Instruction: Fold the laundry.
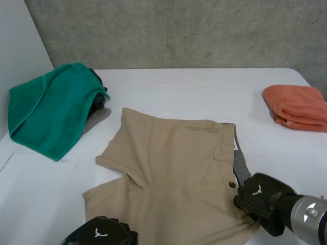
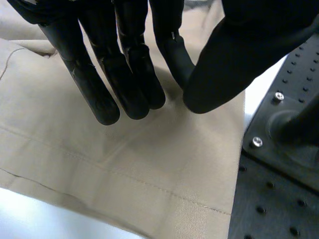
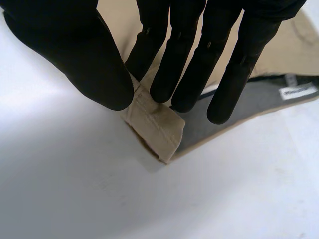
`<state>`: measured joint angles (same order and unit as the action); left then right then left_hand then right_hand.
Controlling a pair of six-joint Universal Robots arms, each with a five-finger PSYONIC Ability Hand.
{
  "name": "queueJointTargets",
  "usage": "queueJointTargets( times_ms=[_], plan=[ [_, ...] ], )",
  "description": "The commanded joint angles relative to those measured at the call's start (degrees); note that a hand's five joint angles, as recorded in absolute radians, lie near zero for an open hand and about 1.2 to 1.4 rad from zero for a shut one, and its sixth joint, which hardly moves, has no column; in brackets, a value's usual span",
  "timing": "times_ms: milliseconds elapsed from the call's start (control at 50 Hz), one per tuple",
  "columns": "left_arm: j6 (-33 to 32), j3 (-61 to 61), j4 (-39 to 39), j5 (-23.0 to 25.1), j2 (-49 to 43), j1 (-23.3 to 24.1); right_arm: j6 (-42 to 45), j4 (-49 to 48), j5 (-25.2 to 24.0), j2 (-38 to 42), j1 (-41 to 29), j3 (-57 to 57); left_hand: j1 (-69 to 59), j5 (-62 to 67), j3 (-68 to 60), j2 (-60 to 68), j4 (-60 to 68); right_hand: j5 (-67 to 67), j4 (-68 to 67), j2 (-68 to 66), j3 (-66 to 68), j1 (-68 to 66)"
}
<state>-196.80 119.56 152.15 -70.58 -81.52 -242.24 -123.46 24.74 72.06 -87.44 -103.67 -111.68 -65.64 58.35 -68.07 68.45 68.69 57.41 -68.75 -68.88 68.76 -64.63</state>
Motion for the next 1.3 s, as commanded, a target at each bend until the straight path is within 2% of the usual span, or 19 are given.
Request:
queueJointTargets(
  times_ms=[20,80,160,300,360,440,460,480,500,520,540,620,740,820,920,1000,1060,1140,1300],
  plan=[
    [-2.98,-3.54,7.0,0.36,-4.34,-3.77,-11.77,-6.53,-1.39,1.12,-3.19,5.14,-14.36,11.65,-11.93,11.55,11.31,12.59,-11.25,-11.12,11.24,-15.37],
    [-3.16,-8.1,12.45,0.18,-8.64,-4.39,-15.57,-10.32,-0.52,2.88,-4.96,8.05,-14.36,11.65,-11.93,11.55,11.31,12.59,-11.25,-11.12,11.24,-15.37],
    [-2.98,-16.01,18.52,-0.08,-15.94,-4.56,-20.5,-17.08,3.17,7.36,-7.42,12.97,-14.36,11.65,-11.93,11.55,11.31,12.59,-11.25,-11.12,11.24,-15.37],
    [-3.16,-36.37,27.31,-4.02,-32.7,-5.09,-27.62,-30.36,13.45,18.87,-10.5,23.69,-14.36,11.65,-11.93,11.55,11.31,12.59,-11.25,-11.12,11.24,-15.37],
    [-2.98,-43.51,27.85,-5.88,-38.35,-5.26,-29.73,-34.05,17.15,24.58,-11.21,28.52,-14.36,11.65,-11.93,11.55,11.31,12.59,-11.25,-11.12,11.24,-15.37],
    [-2.46,-52.49,23.64,-8.69,-43.98,-4.83,-30.87,-37.04,20.14,31.26,-12.52,34.67,-14.36,11.65,-11.93,11.55,11.31,12.59,-11.25,-11.12,11.24,-15.37],
    [-1.76,-54.16,20.5,-9.39,-44.25,-4.39,-30.88,-37.48,20.58,32.75,-12.7,35.91,-14.36,11.65,-11.93,11.55,11.31,12.59,-11.25,-11.12,11.24,-15.37],
    [-1.14,-54.61,18.99,-9.75,-44.17,-4.12,-30.79,-37.66,20.93,34.16,-12.88,37.48,-9.55,6.84,-7.12,6.74,6.5,12.59,-11.25,-11.12,11.24,-15.37],
    [-0.35,-54.96,17.58,-10.01,-43.9,-3.95,-30.61,-37.49,21.63,36.53,-13.31,40.29,5.65,-8.36,8.08,-8.46,-8.71,12.59,-11.25,-11.12,11.24,-15.37],
    [1.4,-55.05,15.39,-10.45,-43.03,-3.51,-30.44,-37.14,22.07,37.59,-13.58,41.71,30.95,-33.66,33.38,-33.76,-34.01,12.59,-11.25,-11.12,11.24,-15.37],
    [2.2,-55.05,14.58,-10.63,-42.59,-3.42,-30.26,-36.61,22.51,38.65,-13.67,42.94,37.7,-40.41,40.13,-40.51,-40.75,12.59,-11.25,-11.12,11.24,-15.37],
    [5.1,-51.9,11.07,-11.42,-39.08,-2.98,-30.61,-32.31,23.48,40.68,-14.55,46.38,46.84,-49.54,49.27,-49.64,-49.89,12.59,-11.25,-11.12,11.24,-15.37],
    [6.51,-38.9,10.35,-10.02,-30.03,-2.37,-32.9,-31.86,22.43,37.96,-14.72,43.92,46.68,-49.39,49.12,-49.49,-49.74,12.59,-11.25,-11.12,11.24,-15.37],
    [5.72,-27.13,15.88,-5.54,-24.05,-1.66,-33.07,-34.32,21.02,36.29,-14.11,41.02,40.64,-43.35,43.07,-43.45,-43.69,12.59,-11.25,-11.12,11.24,-15.37],
    [3.62,-12.73,29.3,0.61,-17.11,-0.52,-32.28,-36.17,20.23,35.23,-13.23,38.56,33.59,-36.3,36.02,-36.39,-36.64,12.59,-11.25,-11.12,11.24,-15.37],
    [1.42,-6.29,37.05,2.64,-14.29,1.32,-32.11,-36.17,20.23,34.53,-12.7,36.98,30.22,-32.92,32.65,-33.02,-33.27,12.59,-11.25,-11.12,11.24,-15.37],
    [0.01,-4.34,39.79,2.99,-14.02,2.38,-32.02,-36.08,20.14,34.09,-12.44,36.01,30.03,-32.74,32.46,-32.84,-33.08,12.59,-11.25,-11.12,11.24,-15.37],
    [-2.8,-3.2,39.71,2.82,-15.86,3.61,-32.02,-36.08,19.88,33.56,-12.26,34.95,31.55,-34.25,33.98,-34.35,-34.6,12.59,-11.25,-11.12,11.24,-15.37],
    [-12.99,-5.39,39.98,1.5,-24.12,3.26,-32.19,-36.08,19.44,33.3,-12.0,33.2,28.36,-31.07,30.8,-31.17,-31.42,12.59,-11.25,-11.12,11.24,-15.37]
  ],
)
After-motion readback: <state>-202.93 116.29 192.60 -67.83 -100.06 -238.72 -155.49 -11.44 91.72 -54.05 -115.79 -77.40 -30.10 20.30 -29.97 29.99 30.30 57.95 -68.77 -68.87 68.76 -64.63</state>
